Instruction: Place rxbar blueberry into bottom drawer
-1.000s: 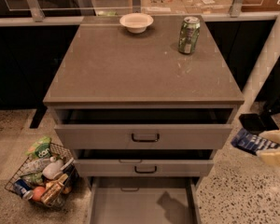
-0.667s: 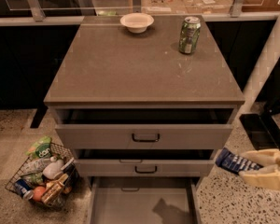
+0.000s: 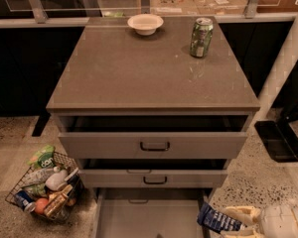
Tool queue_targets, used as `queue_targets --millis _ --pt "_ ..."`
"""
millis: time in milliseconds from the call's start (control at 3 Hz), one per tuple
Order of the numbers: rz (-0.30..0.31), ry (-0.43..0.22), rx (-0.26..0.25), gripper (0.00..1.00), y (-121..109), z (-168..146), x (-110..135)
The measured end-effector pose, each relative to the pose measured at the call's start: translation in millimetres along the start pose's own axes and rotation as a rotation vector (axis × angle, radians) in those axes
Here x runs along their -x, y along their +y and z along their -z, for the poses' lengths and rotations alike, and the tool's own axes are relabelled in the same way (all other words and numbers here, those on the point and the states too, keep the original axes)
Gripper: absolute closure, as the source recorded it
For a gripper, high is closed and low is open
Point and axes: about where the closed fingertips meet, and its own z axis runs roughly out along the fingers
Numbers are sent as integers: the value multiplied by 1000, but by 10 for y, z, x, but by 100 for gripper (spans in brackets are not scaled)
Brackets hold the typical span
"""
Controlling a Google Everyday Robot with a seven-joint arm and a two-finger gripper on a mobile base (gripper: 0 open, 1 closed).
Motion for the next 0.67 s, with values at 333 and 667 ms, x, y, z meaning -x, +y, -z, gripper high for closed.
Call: queue_targets --millis 333,667 --pt "0 0 0 100 0 0 0" --pt "23 -9 4 100 -170 -277 -35"
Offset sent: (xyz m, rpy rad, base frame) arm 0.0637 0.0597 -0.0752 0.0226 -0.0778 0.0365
